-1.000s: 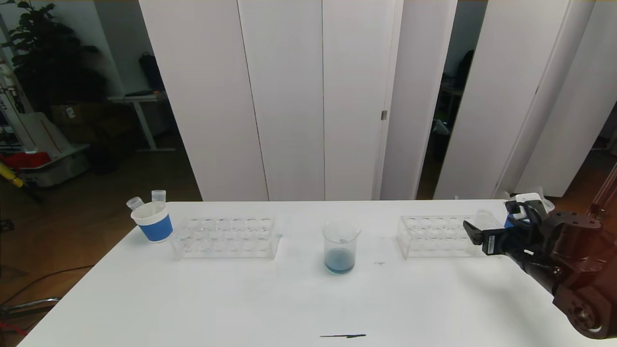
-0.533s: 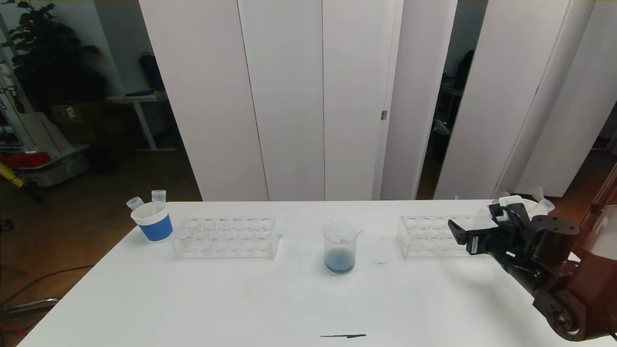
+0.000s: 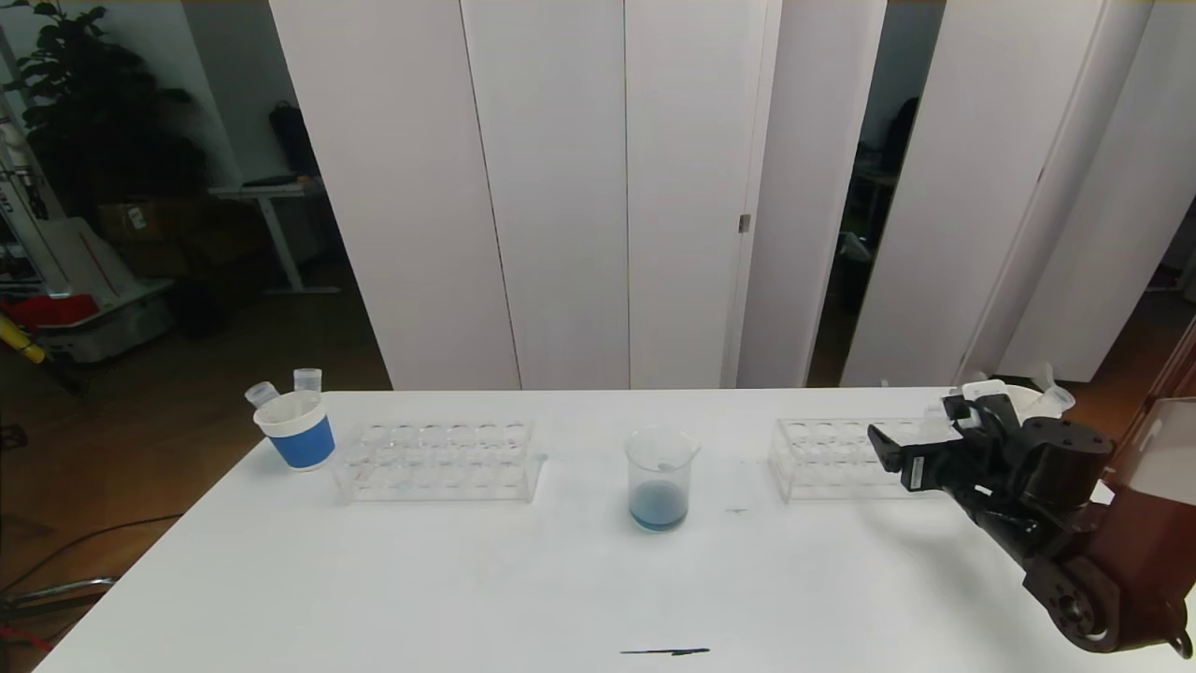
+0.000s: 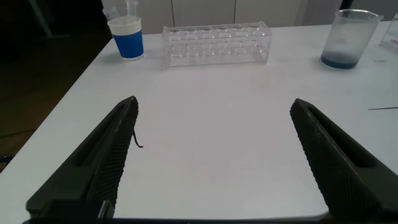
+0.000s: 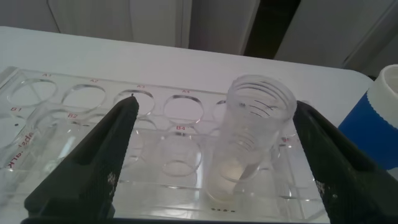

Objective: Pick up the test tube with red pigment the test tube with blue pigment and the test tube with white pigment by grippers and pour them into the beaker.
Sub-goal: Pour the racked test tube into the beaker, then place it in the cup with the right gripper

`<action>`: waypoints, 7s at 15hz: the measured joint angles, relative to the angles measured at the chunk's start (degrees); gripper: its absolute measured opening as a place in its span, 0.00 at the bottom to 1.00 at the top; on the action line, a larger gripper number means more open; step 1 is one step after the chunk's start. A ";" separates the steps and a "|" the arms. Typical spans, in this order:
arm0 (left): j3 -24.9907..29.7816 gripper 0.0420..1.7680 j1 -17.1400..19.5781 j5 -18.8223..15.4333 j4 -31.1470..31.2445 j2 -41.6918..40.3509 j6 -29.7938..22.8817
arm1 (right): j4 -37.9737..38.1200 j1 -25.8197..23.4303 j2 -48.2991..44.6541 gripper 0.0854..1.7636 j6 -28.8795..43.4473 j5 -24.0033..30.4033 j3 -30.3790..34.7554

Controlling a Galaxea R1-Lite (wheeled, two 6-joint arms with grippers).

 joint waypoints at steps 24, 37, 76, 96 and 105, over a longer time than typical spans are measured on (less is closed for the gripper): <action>0.00 0.99 0.00 0.00 0.00 0.00 0.00 | 11.15 -0.22 -7.39 0.29 6.91 -0.39 -5.40; 0.00 0.99 0.00 0.00 0.00 0.00 -0.02 | 57.38 1.60 -16.76 0.29 6.88 2.00 -44.63; 0.00 0.99 0.00 0.00 0.00 0.00 0.00 | 28.09 19.04 5.40 0.29 -47.82 41.69 -55.43; 0.00 0.99 0.00 0.00 0.00 0.00 0.00 | 28.57 19.46 8.30 0.29 -68.11 46.71 -55.45; 0.00 0.99 0.00 0.00 0.00 0.00 0.00 | 28.83 20.61 9.81 0.29 -73.02 46.41 -56.26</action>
